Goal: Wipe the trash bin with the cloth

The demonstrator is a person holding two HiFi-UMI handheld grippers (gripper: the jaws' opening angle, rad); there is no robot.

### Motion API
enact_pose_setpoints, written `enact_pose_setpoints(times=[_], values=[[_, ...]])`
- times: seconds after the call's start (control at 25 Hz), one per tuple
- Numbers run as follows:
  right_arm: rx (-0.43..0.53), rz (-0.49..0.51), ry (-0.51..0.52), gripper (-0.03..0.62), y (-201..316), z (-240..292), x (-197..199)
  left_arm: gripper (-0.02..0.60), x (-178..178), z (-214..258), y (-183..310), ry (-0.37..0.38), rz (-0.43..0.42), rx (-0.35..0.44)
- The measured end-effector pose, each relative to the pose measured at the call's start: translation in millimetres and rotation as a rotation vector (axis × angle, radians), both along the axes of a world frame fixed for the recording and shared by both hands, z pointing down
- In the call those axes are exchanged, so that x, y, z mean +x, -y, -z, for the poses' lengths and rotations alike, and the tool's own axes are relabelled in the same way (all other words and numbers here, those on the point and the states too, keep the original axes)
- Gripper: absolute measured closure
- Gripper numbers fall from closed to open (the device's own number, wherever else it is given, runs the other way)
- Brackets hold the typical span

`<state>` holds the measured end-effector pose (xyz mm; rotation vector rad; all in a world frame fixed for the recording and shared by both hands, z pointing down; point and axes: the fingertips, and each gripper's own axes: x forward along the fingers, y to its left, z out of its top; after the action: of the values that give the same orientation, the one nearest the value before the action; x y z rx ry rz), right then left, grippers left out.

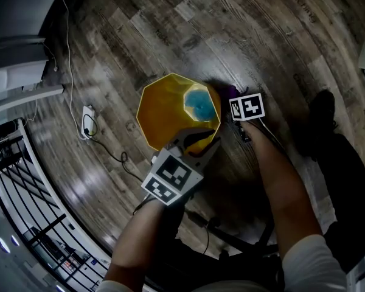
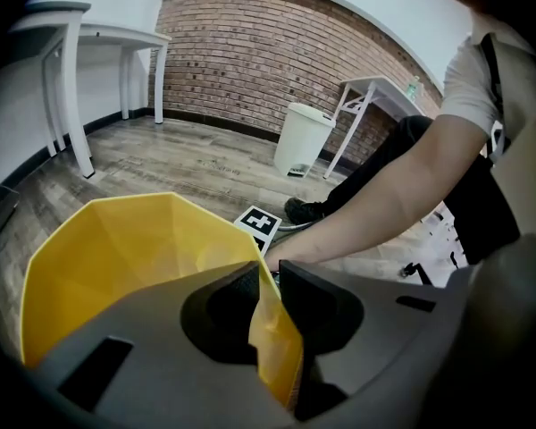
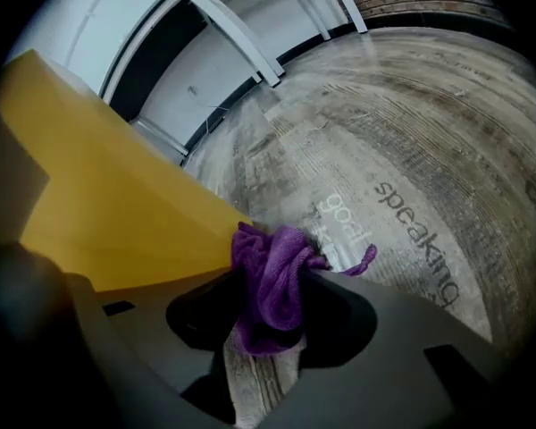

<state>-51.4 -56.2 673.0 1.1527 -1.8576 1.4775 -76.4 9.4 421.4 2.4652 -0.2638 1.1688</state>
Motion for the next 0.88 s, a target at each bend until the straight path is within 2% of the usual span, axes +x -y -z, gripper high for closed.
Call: enact_pose_setpoints(times=[0.2,0.44,0.52,0.64,0.76,0.88], values=[[0.054,-0.053,0.010,0.410,1,27,18,0.514,2,-1,10,-0.012,0.064,-0.005],[0.151,-0.217,0.151,0.410,-2,90,39,0.514,8,-1,23,-0.018,0.120,0.009],[0.189,-0.246,0.206,0.410,-4,117,43,0.512,12,4,22,-0.025,0.076,0.019],[0.260,-0.264,0.300,0.410,-8,157,43,0.461,16,21,12,-0.047,-0.040,0.059],[0.330,-0.262,0.421,0.410,-12,198,41,0.440,3,18,-1,0.019,-0.160,0.115],[0.385,-0.272,0.569,0.410,-15,235,38,0.440,-12,2,-8,0.087,-0.204,0.116]])
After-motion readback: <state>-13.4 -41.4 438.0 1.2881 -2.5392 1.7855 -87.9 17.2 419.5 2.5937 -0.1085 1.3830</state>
